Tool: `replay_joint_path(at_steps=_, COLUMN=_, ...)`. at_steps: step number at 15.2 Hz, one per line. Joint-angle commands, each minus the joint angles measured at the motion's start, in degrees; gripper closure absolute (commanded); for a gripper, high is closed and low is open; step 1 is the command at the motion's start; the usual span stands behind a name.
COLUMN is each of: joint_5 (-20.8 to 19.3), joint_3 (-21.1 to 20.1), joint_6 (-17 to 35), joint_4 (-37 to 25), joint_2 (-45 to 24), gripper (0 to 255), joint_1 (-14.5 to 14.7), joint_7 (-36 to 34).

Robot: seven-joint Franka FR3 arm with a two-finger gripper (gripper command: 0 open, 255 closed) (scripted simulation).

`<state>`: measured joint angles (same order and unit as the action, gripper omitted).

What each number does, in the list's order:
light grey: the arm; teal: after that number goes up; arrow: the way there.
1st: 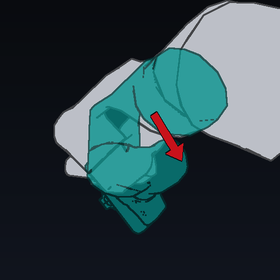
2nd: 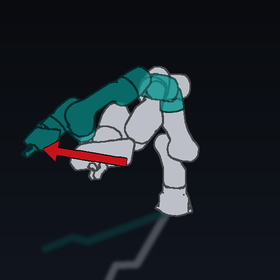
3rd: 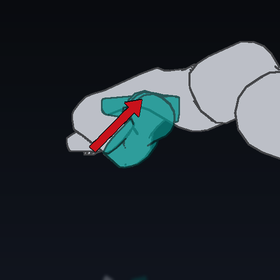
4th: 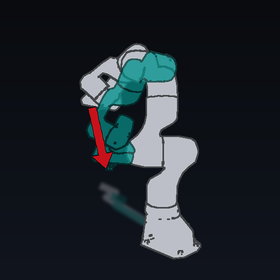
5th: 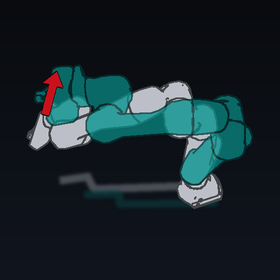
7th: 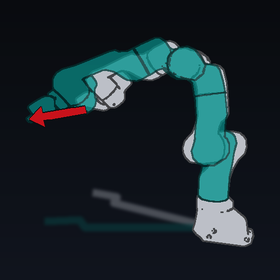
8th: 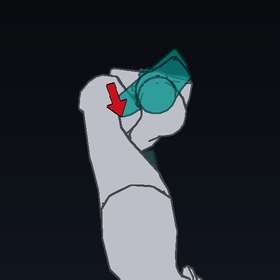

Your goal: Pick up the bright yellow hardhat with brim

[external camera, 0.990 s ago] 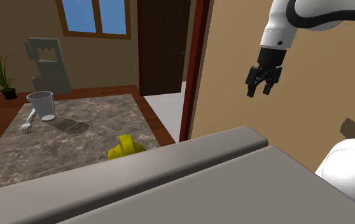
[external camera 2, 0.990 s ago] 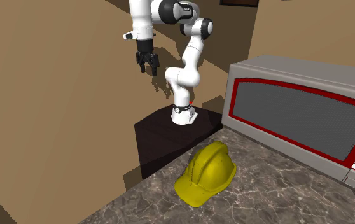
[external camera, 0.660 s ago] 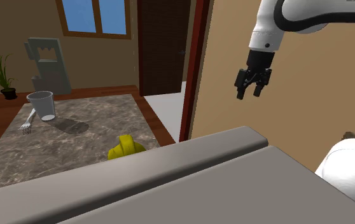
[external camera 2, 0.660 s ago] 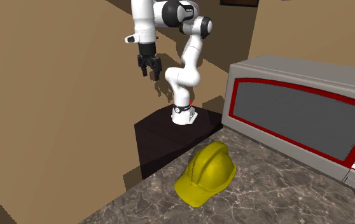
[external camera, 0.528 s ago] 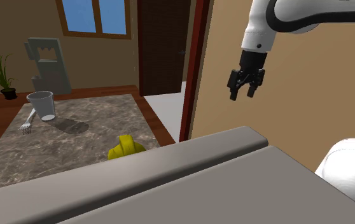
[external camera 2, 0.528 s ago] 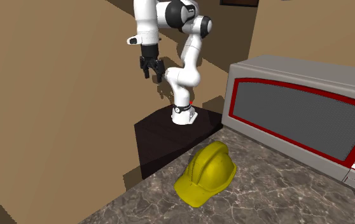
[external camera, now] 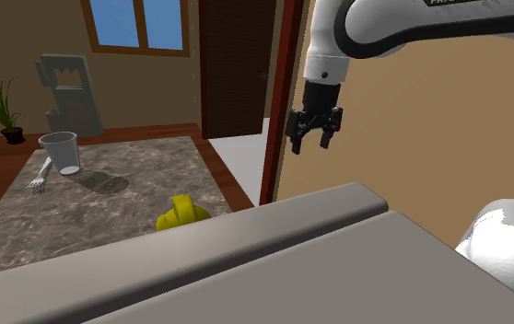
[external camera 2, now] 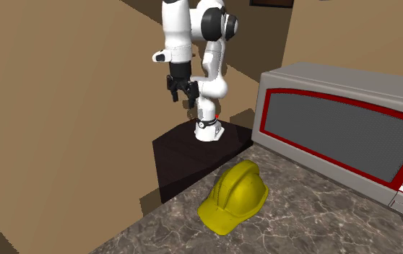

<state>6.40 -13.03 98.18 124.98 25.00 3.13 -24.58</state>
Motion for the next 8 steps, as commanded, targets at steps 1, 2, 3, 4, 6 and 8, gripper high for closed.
replay_joint_path(at_steps=1, joint_5=0.0, joint_3=-1.9, joint_6=1.5, joint_4=-1.9, joint_2=-3.4, gripper=0, joint_1=0.5, joint_7=-2.3)
replay_joint_path(at_steps=2, joint_5=-0.1, joint_3=-2.9, joint_6=2.0, joint_4=-3.1, joint_2=-5.1, gripper=0, joint_1=0.7, joint_7=-3.5)
replay_joint_path(at_steps=3, joint_5=-0.3, joint_3=-3.8, joint_6=2.6, joint_4=-4.4, joint_2=-7.0, gripper=0, joint_1=0.9, joint_7=-4.7)
replay_joint_path(at_steps=4, joint_5=-0.6, joint_3=-4.7, joint_6=3.0, joint_4=-5.8, joint_2=-8.9, gripper=0, joint_1=1.1, joint_7=-5.9)
replay_joint_path(at_steps=6, joint_5=-1.4, joint_3=-6.5, joint_6=3.8, joint_4=-8.8, joint_2=-12.8, gripper=0, joint_1=1.6, joint_7=-8.5)
replay_joint_path(at_steps=8, joint_5=-2.6, joint_3=-8.1, joint_6=4.4, joint_4=-12.0, joint_2=-16.9, gripper=0, joint_1=2.2, joint_7=-11.1)
